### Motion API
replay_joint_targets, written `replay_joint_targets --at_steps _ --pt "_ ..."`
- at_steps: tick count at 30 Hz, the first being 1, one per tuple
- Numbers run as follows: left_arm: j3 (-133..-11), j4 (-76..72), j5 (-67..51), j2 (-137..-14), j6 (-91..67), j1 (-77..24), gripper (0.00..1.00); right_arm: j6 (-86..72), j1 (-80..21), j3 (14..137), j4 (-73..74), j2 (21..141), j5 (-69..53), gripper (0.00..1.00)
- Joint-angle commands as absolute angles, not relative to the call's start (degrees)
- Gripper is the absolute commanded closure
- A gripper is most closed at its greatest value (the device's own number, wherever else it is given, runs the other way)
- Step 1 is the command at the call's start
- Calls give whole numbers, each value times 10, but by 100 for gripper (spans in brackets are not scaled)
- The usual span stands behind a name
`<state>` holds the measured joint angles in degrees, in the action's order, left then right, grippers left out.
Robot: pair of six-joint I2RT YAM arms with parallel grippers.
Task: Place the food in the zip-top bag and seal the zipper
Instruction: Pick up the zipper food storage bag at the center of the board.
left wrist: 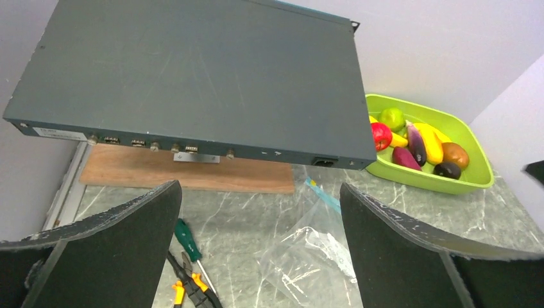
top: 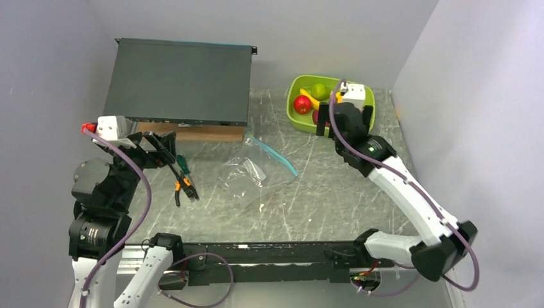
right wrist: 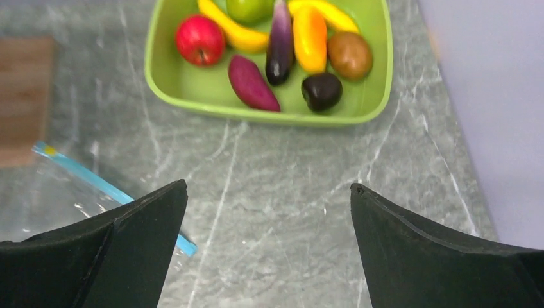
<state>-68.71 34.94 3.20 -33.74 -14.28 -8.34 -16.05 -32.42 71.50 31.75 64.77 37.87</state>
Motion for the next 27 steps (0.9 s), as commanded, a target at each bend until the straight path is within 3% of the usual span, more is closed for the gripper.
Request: replay_joint_targets --at_steps 1,5,11,14,21,27 --pt "-684 349 0 -327 -132 -85 1 -173 -322 734 338 695 376 0" --pt "-666 339 -59 -318 -148 -86 1 -177 -318 756 332 757 266 0" --pt "-664 385 -145 -329 -168 -86 1 -173 -235 692 191 814 -138 0" --pt "-641 406 -174 -317 -183 -85 1 -197 -204 653 97 857 -277 0" --pt "-558 442 -249 -268 -227 -85 1 -230 -186 665 12 979 -421 0" --pt "-481 447 -281 -221 -262 -85 1 -251 -185 683 4 1047 -422 0"
